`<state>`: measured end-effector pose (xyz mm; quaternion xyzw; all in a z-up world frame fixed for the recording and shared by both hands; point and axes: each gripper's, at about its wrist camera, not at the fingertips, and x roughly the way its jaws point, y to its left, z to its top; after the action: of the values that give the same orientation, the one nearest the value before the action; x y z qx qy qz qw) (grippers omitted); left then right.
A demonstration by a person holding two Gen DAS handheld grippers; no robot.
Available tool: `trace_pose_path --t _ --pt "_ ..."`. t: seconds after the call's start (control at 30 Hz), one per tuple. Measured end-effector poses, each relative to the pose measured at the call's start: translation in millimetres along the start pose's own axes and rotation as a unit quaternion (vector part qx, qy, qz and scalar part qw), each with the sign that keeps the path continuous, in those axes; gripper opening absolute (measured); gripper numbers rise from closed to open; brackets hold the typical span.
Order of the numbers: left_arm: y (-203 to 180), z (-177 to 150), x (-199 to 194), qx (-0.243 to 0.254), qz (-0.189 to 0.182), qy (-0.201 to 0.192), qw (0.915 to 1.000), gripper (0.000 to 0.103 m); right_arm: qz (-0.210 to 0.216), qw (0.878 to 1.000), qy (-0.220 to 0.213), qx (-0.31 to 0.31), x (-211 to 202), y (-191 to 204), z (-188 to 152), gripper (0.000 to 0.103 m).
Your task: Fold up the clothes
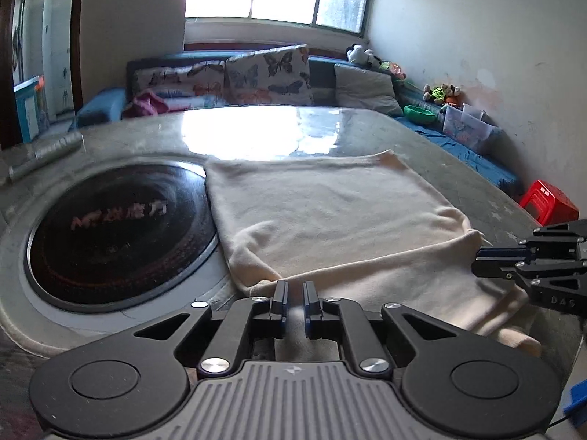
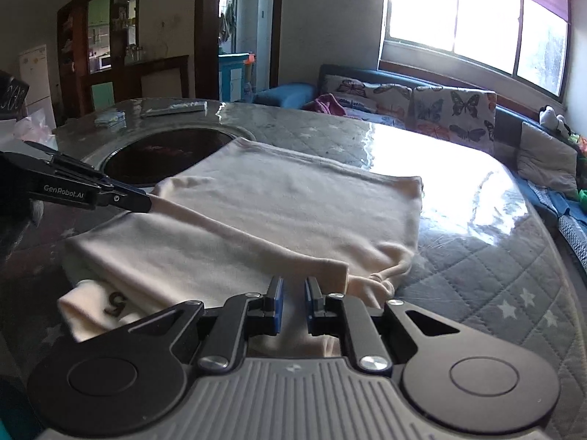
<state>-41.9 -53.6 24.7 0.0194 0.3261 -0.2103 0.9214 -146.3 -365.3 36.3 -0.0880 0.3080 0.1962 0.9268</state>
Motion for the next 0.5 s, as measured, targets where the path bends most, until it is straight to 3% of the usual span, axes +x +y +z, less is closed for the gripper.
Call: trace_pose_path --t 0.33,0.4,0.5 --pt "-11.7 -15.5 -18.6 0.035 0.000 0.006 0.9994 0.020 -0.010 1.000 -0.001 0.017 -20.6 -2.6 -15.5 0.011" --pt "-16.6 -18.8 -27.0 0.052 0.000 0.003 0.9987 0.029 -0.012 1.000 0.000 0.017 -23.1 -3.0 -18.2 0.011" --pt "-26.8 -27.9 -41.7 0.096 0.000 0.003 0.9954 0.030 -0.017 1.000 0.001 0.018 -26.4 -4.5 -23.0 0.011"
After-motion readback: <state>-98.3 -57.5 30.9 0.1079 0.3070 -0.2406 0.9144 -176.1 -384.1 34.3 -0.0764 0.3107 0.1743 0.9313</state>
